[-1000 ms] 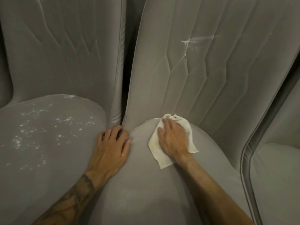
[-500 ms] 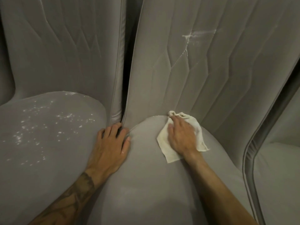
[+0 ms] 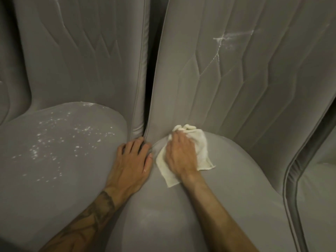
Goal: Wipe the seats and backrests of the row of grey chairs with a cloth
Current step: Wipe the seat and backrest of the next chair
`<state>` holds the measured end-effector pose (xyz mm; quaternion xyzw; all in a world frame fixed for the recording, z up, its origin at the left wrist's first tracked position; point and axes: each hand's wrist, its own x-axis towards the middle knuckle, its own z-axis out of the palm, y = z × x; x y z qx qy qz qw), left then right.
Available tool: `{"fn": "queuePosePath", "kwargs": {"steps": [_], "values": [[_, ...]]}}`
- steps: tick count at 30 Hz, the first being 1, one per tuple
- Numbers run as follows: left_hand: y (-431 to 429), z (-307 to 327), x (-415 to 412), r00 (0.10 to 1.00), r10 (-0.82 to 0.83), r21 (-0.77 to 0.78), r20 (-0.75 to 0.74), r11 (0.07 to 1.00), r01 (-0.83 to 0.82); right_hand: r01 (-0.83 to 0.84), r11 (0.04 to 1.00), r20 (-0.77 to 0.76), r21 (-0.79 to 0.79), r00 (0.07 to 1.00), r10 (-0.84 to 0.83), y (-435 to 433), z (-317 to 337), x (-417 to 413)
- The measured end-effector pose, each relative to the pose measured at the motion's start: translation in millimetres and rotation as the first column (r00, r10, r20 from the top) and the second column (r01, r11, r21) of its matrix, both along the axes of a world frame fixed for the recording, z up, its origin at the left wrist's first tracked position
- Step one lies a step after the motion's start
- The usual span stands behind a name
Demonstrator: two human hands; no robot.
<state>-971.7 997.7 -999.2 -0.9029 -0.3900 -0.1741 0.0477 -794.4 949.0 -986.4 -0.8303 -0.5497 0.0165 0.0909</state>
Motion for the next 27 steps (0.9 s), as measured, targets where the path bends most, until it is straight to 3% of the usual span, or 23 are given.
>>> {"fn": "queuePosePath", "kwargs": {"steps": [3, 7, 14, 19, 23, 27], "values": [[3, -1, -1, 1.0, -0.001, -0.011, -0.006, 1.0, 0.001, -0.133, 0.991, -0.065, 0.026, 0.989, 0.135, -4, -2, -16], [4, -1, -3, 1.0, -0.016, 0.001, -0.007, 1.0, 0.016, -0.128, 0.99, -0.056, 0.056, 0.99, 0.131, -12, 3, 20], [3, 1, -5, 1.0, -0.022, -0.021, 0.021, 1.0, 0.022, 0.29, 0.955, 0.014, 0.067, 0.956, -0.292, -87, 10, 103], [1, 3, -3, 0.999, -0.022, -0.027, 0.042, 0.999, 0.023, 0.471, 0.875, -0.002, 0.111, 0.881, -0.473, -94, 4, 90], [1, 3, -2, 0.999, -0.014, -0.025, 0.029, 1.0, 0.015, 0.301, 0.952, -0.029, 0.054, 0.954, -0.299, -21, 10, 51], [2, 1, -4, 1.0, -0.015, -0.008, 0.0, 1.0, 0.015, -0.057, 0.995, -0.04, 0.083, 0.997, 0.061, -3, 3, 19]]}}
